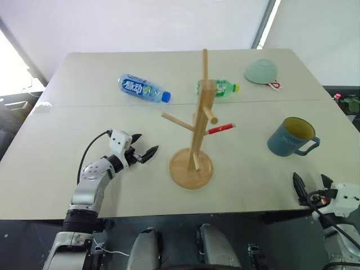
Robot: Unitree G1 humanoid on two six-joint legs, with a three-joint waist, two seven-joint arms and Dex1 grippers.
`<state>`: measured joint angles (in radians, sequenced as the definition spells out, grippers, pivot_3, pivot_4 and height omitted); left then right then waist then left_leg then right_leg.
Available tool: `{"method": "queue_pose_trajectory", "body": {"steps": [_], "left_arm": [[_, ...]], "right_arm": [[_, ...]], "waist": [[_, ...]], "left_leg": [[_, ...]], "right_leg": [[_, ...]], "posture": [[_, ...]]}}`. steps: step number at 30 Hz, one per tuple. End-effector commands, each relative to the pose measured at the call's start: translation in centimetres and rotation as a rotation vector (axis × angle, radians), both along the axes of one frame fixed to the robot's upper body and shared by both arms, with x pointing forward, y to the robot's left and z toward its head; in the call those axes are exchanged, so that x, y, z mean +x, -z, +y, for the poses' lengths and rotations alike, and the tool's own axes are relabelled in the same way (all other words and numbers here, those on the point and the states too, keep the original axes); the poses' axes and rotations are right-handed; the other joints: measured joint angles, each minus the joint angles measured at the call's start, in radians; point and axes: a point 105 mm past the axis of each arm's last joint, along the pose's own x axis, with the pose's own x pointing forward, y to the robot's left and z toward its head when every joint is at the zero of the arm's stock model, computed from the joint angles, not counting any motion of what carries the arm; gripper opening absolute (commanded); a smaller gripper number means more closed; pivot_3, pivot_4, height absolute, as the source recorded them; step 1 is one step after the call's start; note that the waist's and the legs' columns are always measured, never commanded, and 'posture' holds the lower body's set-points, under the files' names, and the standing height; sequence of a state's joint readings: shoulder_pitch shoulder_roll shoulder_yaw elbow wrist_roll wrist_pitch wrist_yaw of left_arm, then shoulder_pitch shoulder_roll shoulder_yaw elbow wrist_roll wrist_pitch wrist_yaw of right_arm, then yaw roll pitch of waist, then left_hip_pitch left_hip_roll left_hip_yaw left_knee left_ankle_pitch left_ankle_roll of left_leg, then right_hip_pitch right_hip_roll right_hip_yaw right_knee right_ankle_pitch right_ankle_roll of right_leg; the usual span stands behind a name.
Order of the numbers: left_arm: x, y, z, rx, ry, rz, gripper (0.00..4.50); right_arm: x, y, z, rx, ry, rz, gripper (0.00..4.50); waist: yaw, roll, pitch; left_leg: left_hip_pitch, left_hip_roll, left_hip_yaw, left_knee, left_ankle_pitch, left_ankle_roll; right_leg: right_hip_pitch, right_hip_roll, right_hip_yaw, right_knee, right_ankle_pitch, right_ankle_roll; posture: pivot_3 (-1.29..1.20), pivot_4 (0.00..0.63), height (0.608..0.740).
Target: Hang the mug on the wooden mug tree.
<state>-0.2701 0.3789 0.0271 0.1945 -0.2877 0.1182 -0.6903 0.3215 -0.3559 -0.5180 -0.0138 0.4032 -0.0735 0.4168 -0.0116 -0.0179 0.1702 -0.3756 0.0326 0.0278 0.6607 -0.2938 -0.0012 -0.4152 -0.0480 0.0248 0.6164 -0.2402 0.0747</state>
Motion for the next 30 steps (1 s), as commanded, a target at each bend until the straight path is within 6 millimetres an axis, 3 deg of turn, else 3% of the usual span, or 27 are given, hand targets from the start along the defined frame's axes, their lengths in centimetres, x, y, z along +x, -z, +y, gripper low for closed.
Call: {"method": "queue_pose_trajectory", "body": {"steps": [1, 12, 17, 23, 30], "left_arm": [[0.0, -1.4, 0.3, -0.018, -0.014, -0.054, 4.5], [-1.5, -1.7, 1.0, 0.001, 0.002, -0.065, 4.5], [-5.1, -2.7, -0.8, -0.022, 0.229, -0.074, 4.5], [-11.2, -2.9, -3.6, 0.041, 0.621, 0.012, 4.5], [-13.1, -4.8, -5.6, 0.008, 0.766, -0.025, 4.5]], "right_arm": [[0.3, -1.5, -0.2, -0.04, -0.005, -0.035, 4.29], [1.8, -1.6, -0.6, -0.036, 0.008, -0.039, 4.29], [2.0, -1.7, -0.9, -0.047, 0.033, -0.042, 4.29], [2.6, -2.8, -2.4, -0.085, 0.102, -0.066, 4.29], [4.2, -3.7, -3.1, -0.076, 0.122, -0.097, 4.29]], "waist": [[0.0, 0.0, 0.0], [-0.001, 0.0, 0.0], [-0.002, 0.0, 0.0], [-0.003, 0.002, 0.001], [-0.002, 0.003, 0.001]], "left_leg": [[0.0, 0.0, 0.0, 0.0, 0.0, 0.0], [0.0, 0.0, 0.0, 0.0, 0.0, 0.0], [0.0, 0.0, 0.0, -0.001, 0.0, 0.0], [0.0, 0.0, 0.001, -0.002, 0.0, 0.0], [-0.001, 0.0, 0.001, -0.002, 0.0, 0.0]], "right_leg": [[0.0, 0.0, 0.0, 0.0, 0.0, 0.0], [0.0, 0.0, 0.0, 0.0, 0.0, 0.0], [0.0, -0.001, 0.001, 0.0, 0.0, 0.0], [-0.001, -0.004, 0.002, -0.001, 0.0, -0.001], [-0.002, -0.004, 0.002, -0.002, 0.0, -0.001]], "posture": [[0.0, 0.15, 0.74], [0.0, 0.15, 0.74], [0.0, 0.15, 0.74], [0.0, 0.15, 0.74], [0.0, 0.15, 0.74]]}}
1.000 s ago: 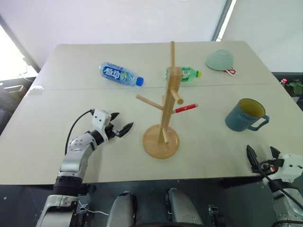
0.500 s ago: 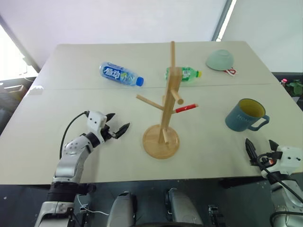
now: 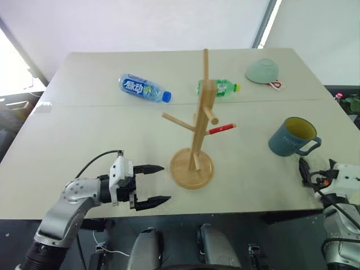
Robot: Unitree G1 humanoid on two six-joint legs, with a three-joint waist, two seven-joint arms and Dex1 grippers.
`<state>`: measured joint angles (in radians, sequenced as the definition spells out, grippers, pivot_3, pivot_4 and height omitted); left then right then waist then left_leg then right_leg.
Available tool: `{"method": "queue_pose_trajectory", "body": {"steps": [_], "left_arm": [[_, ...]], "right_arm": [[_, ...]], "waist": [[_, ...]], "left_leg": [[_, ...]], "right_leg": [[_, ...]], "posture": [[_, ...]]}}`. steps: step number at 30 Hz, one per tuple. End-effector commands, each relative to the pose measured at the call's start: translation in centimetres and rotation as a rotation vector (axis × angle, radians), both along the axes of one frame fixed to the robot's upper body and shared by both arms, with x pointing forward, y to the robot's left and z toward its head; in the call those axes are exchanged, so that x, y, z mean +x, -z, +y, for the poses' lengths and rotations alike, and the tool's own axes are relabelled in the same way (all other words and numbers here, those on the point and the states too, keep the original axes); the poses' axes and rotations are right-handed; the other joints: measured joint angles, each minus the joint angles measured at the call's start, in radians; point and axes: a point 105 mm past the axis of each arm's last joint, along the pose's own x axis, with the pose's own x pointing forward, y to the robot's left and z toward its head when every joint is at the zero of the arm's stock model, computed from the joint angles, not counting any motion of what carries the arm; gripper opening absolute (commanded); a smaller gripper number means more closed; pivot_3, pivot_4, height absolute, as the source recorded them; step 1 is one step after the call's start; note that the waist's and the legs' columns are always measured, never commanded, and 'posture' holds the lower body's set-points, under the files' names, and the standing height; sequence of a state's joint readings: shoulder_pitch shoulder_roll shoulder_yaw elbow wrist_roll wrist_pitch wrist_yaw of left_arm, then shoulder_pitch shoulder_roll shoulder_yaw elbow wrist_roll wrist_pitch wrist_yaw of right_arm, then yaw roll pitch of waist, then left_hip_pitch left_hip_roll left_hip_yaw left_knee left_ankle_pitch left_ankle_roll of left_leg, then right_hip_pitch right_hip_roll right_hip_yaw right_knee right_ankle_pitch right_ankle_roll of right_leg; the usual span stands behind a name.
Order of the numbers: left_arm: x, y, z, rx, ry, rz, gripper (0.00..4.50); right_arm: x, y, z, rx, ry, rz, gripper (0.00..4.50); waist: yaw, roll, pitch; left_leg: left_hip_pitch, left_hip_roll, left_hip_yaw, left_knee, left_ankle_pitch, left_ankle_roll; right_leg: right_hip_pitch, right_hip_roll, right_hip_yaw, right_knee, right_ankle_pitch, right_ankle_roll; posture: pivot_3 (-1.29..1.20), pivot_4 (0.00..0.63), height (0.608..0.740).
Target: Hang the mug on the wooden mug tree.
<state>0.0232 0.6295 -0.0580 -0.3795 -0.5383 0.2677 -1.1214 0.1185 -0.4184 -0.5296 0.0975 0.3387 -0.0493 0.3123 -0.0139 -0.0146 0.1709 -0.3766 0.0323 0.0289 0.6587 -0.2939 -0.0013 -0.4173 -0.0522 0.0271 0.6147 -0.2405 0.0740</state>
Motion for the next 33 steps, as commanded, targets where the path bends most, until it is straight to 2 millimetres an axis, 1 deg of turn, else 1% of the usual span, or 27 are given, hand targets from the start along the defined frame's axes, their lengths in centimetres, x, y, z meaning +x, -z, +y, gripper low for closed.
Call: {"method": "queue_pose_trajectory", "body": {"steps": [1, 5, 10, 20, 27, 28, 29, 31, 32, 33], "left_arm": [[-0.9, -1.6, -1.2, -0.03, 0.074, -0.044, 4.5], [-1.3, -1.8, -1.9, -0.032, 0.099, -0.051, 4.5], [-1.5, -1.8, -2.2, -0.031, 0.099, -0.05, 4.5], [-1.6, -1.9, -2.2, -0.033, 0.096, -0.054, 4.5], [-1.7, -1.9, -2.2, -0.037, 0.095, -0.058, 4.5], [-1.6, -1.9, -2.2, -0.037, 0.094, -0.059, 4.5], [-1.6, -1.9, -2.2, -0.038, 0.093, -0.06, 4.5], [-1.6, -1.8, -2.2, -0.037, 0.091, -0.062, 4.5], [-1.5, -1.8, -2.2, -0.037, 0.089, -0.063, 4.5], [-1.5, -1.8, -2.2, -0.036, 0.087, -0.063, 4.5]], "right_arm": [[0.4, -1.4, -1.1, -0.021, 0.028, -0.035, 4.29], [1.1, -1.4, -1.2, -0.013, 0.036, -0.038, 4.29], [1.4, -1.4, -1.6, -0.007, 0.056, -0.041, 4.29], [2.7, -1.3, -1.7, 0.013, 0.052, -0.039, 4.29], [4.1, -1.0, -1.5, 0.084, 0.019, -0.053, 4.29], [4.2, -0.9, -1.4, 0.092, 0.014, -0.053, 3.74], [4.3, -0.8, -1.3, 0.102, 0.006, -0.053, 3.48], [4.4, -0.7, -1.1, 0.114, -0.014, -0.054, 2.39], [4.5, -0.7, -1.0, 0.12, -0.024, -0.058, 2.0], [4.5, -0.6, -0.9, 0.124, -0.031, -0.06, 1.39]], "waist": [[0.0, 0.0, 0.0], [0.0, 0.0, 0.0], [-0.001, 0.0, 0.0], [-0.003, 0.0, 0.0], [-0.004, 0.0, 0.0], [-0.004, 0.0, 0.0], [-0.004, 0.0, 0.0], [-0.003, 0.0, 0.0], [-0.003, 0.0, 0.0], [-0.002, 0.0, 0.0]], "left_leg": [[0.0, 0.0, 0.0, 0.0, 0.0, 0.0], [0.0, 0.0, 0.0, 0.0, 0.0, 0.0], [0.0, 0.0, 0.0, 0.0, 0.0, 0.0], [0.001, 0.0, 0.001, 0.0, 0.0, 0.0], [0.001, -0.001, 0.001, 0.0, 0.0, 0.0], [0.001, -0.001, 0.001, 0.0, 0.0, 0.0], [0.001, -0.001, 0.001, 0.0, 0.0, 0.0], [0.001, 0.0, 0.001, 0.0, 0.0, 0.0], [0.001, 0.0, 0.001, 0.0, 0.0, 0.0], [0.001, -0.001, 0.001, 0.0, 0.0, 0.0]], "right_leg": [[0.0, 0.001, 0.0, 0.0, 0.0, 0.0], [0.0, 0.004, -0.001, 0.0, 0.0, 0.0], [0.0, 0.005, -0.001, 0.0, 0.0, 0.0], [0.0, 0.006, 0.0, 0.0, 0.0, 0.0], [0.001, 0.007, 0.0, 0.001, 0.0, 0.0], [0.001, 0.007, 0.0, 0.001, 0.0, 0.0], [0.001, 0.007, 0.0, 0.001, 0.0, 0.0], [0.001, 0.007, 0.0, 0.001, 0.0, 0.0], [0.001, 0.007, 0.0, 0.001, 0.0, 0.0], [0.001, 0.007, 0.0, 0.001, 0.0, 0.0]], "posture": [[0.0, 0.15, 0.74], [0.0, 0.15, 0.74], [0.0, 0.15, 0.74], [0.0, 0.15, 0.74], [0.0, 0.15, 0.74], [0.0, 0.15, 0.74], [0.0, 0.15, 0.74], [0.0, 0.15, 0.74], [0.0, 0.15, 0.74], [0.0, 0.15, 0.74]]}}
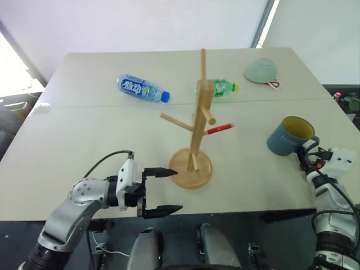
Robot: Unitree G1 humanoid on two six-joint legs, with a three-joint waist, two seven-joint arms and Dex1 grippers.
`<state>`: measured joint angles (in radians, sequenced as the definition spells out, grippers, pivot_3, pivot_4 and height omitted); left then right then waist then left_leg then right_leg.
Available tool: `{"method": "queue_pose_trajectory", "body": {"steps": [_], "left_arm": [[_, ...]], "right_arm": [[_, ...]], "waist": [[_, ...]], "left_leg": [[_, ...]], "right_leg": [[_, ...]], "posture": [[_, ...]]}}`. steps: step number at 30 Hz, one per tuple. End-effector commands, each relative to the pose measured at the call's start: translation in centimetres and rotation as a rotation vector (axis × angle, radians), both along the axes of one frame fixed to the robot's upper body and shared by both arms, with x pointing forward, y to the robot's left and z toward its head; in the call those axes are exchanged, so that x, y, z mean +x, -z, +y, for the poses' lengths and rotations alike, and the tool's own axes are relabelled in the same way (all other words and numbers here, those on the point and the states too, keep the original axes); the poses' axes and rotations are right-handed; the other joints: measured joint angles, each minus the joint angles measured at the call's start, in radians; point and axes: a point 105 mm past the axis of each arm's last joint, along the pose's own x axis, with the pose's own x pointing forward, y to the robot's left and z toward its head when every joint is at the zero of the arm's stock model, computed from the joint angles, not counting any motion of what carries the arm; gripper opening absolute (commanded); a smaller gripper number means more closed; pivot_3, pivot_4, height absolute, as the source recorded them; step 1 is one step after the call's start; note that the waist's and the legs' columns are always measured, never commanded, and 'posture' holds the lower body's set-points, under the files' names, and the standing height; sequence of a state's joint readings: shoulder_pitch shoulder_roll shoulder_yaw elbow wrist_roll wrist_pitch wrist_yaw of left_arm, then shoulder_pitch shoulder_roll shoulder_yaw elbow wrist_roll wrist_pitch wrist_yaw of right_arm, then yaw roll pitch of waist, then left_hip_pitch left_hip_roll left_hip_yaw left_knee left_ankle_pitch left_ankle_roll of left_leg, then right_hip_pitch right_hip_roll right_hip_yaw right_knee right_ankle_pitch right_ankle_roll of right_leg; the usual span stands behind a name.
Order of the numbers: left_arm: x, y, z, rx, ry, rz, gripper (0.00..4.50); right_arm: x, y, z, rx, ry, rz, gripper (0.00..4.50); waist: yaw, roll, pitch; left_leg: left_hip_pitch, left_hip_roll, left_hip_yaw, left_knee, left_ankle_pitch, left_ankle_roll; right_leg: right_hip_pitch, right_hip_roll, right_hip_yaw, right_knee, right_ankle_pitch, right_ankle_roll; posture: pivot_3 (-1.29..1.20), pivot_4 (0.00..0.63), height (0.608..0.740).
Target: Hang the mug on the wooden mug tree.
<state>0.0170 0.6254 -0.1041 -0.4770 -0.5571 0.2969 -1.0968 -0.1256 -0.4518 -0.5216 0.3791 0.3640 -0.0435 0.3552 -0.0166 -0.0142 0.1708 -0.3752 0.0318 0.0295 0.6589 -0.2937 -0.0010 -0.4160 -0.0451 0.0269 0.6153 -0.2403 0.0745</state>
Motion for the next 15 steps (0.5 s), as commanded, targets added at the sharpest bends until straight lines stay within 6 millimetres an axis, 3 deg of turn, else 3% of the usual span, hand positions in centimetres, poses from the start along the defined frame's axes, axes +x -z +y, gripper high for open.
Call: {"method": "queue_pose_trajectory", "body": {"steps": [1, 3, 8, 15], "left_arm": [[-0.2, -0.6, -0.3, -0.013, 0.012, -0.037, 4.5], [-0.2, -0.5, -0.3, -0.013, 0.01, -0.038, 4.5], [-0.1, -0.5, -0.3, -0.014, 0.003, -0.04, 4.5], [1.0, 0.1, 0.9, -0.004, -0.057, -0.036, 4.5]], "right_arm": [[0.1, -1.2, -0.2, -0.005, -0.02, -0.046, 0.86], [0.1, -1.2, 0.0, 0.0, -0.032, -0.049, 0.02], [0.0, -1.8, 0.6, -0.049, -0.074, -0.048, 0.02], [-1.5, -7.7, 9.1, -0.602, -0.522, -0.071, 0.02]], "waist": [[0.0, 0.0, 0.0], [0.0, 0.0, 0.0], [0.0, 0.0, 0.0], [-0.002, 0.002, 0.0]], "left_leg": [[0.0, 0.0, 0.0, 0.0, 0.0, 0.0], [0.0, 0.0, 0.0, 0.0, 0.0, 0.0], [0.001, 0.0, 0.0, 0.0, 0.0, 0.0], [0.001, 0.0, 0.0, 0.0, 0.0, 0.0]], "right_leg": [[0.0, 0.0, 0.0, 0.0, 0.0, 0.0], [0.0, 0.0, 0.0, 0.0, 0.0, 0.0], [0.001, 0.0, 0.0, 0.0, 0.0, 0.0], [0.0, 0.0, 0.0, 0.0, 0.0, 0.0]], "posture": [[0.0, 0.15, 0.74], [0.0, 0.15, 0.74], [0.0, 0.15, 0.74], [0.0, 0.15, 0.74]]}}
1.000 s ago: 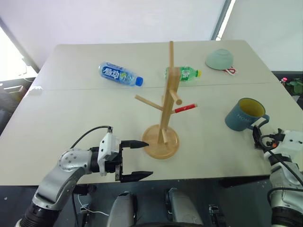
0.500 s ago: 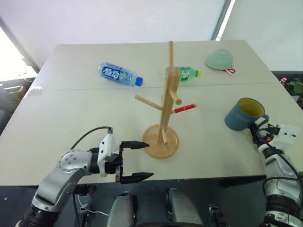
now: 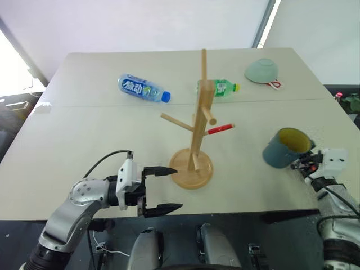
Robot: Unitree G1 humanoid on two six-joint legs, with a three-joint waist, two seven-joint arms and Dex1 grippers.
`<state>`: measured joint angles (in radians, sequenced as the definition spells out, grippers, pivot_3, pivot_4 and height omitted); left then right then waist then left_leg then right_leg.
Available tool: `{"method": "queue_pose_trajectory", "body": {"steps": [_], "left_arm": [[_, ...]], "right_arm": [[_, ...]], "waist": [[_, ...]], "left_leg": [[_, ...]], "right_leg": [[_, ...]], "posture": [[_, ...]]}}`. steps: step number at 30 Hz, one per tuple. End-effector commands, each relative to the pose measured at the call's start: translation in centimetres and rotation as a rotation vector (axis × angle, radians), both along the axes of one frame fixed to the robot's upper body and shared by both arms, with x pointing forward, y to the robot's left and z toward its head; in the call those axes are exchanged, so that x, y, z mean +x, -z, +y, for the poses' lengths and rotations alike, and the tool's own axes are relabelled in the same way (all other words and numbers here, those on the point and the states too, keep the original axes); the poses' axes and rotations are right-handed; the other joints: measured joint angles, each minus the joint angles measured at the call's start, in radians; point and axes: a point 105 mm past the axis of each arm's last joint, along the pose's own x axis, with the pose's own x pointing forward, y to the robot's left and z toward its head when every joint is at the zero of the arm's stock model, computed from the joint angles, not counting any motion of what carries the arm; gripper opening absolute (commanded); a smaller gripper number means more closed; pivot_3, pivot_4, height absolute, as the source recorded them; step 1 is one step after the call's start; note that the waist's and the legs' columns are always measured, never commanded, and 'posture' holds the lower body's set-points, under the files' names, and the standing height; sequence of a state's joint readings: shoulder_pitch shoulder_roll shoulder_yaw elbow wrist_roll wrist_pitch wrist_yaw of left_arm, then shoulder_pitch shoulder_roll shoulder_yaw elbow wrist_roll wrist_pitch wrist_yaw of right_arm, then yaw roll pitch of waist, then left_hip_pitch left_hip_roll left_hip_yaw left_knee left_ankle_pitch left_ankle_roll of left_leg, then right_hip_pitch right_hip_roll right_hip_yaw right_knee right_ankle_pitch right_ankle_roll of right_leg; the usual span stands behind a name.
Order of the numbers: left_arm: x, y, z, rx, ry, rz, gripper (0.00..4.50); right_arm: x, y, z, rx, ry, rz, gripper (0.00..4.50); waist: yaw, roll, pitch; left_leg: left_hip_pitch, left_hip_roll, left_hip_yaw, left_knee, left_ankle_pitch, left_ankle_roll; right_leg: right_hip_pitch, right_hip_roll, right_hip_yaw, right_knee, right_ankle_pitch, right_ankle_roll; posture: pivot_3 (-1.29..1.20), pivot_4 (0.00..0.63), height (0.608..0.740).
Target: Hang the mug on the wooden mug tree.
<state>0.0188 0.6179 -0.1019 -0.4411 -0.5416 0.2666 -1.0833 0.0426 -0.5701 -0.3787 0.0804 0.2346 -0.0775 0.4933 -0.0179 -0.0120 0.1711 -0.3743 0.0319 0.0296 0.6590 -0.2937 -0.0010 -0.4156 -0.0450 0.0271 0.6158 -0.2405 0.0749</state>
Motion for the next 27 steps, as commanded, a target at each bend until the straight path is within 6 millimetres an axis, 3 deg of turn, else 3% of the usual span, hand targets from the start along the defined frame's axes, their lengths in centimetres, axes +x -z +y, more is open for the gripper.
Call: {"method": "queue_pose_trajectory", "body": {"steps": [1, 5, 9, 16, 27], "left_arm": [[0.5, -0.3, 0.6, -0.003, -0.021, -0.03, 4.5], [1.1, -0.1, 1.1, -0.003, -0.026, -0.026, 4.5], [1.9, -0.3, 1.5, -0.012, -0.032, -0.032, 4.5], [2.6, -1.4, 2.4, -0.039, -0.059, -0.053, 4.5], [2.3, -4.2, 2.6, -0.094, -0.079, -0.091, 4.5]], "right_arm": [[-0.7, -5.1, 4.9, -0.232, -0.264, -0.106, 0.02], [-1.8, -8.2, 8.7, -0.415, -0.488, -0.129, 0.02], [-1.8, -10.9, 11.0, -0.509, -0.617, -0.164, 0.02], [-1.5, -12.5, 13.2, -0.598, -0.743, -0.168, 0.02], [-1.3, -14.0, 15.1, -0.696, -0.872, -0.168, 0.02]], "waist": [[-0.001, 0.0, 0.0], [0.004, -0.001, 0.001], [0.005, -0.003, 0.002], [0.007, -0.003, 0.002], [0.006, -0.003, 0.002]], "left_leg": [[0.0, 0.0, 0.0, 0.0, 0.0, 0.0], [0.0, 0.0, -0.001, 0.002, 0.0, 0.0], [0.0, 0.0, -0.001, 0.003, 0.0, 0.0], [-0.002, 0.0, -0.001, 0.003, 0.0, 0.0], [-0.002, 0.0, -0.001, 0.003, 0.0, 0.0]], "right_leg": [[0.0, 0.0, 0.0, 0.0, 0.0, 0.0], [0.0, 0.001, -0.001, 0.001, 0.0, 0.001], [0.001, 0.001, -0.001, 0.001, 0.0, 0.0], [0.0, 0.0, -0.002, 0.001, 0.0, 0.0], [0.0, -0.001, -0.002, 0.001, 0.0, 0.0]], "posture": [[0.0, 0.15, 0.74], [0.0, 0.15, 0.74], [0.0, 0.15, 0.74], [0.0, 0.15, 0.74], [0.0, 0.15, 0.74]]}}
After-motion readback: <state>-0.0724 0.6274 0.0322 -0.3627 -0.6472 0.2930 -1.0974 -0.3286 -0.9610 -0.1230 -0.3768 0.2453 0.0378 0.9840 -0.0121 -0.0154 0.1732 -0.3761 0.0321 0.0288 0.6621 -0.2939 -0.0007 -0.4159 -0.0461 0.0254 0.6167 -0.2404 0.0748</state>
